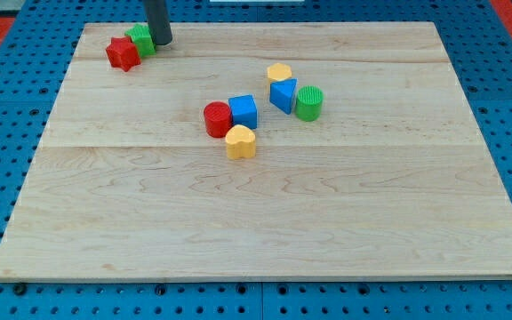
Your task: Slide the red star slightly down and left
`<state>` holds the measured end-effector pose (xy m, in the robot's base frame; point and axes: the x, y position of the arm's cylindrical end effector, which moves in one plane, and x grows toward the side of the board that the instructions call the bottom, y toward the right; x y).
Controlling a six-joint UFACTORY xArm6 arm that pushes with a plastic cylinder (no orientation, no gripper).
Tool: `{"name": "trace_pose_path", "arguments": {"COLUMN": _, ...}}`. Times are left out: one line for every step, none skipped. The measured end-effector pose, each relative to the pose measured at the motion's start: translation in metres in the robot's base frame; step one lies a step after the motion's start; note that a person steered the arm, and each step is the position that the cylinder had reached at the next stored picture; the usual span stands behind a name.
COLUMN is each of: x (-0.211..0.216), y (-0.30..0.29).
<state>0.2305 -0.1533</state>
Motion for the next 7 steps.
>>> {"name": "trace_pose_path", "arguments": {"x": -0.005, "y": -0.014}}
{"name": "trace_pose_path", "arguments": {"x": -0.005, "y": -0.016}}
{"name": "trace_pose_path", "arguments": {"x": 0.061, "y": 0.020}}
{"name": "trace_pose_path", "arguments": {"x": 0.112, "y": -0.069}}
{"name": "trace_pose_path", "arguments": {"x": 0.084, "y": -0.151}}
{"name": "trace_pose_path", "arguments": {"x": 0.044, "y": -0.136}}
{"name": "trace_pose_path", "arguments": {"x": 0.025, "y": -0.105}}
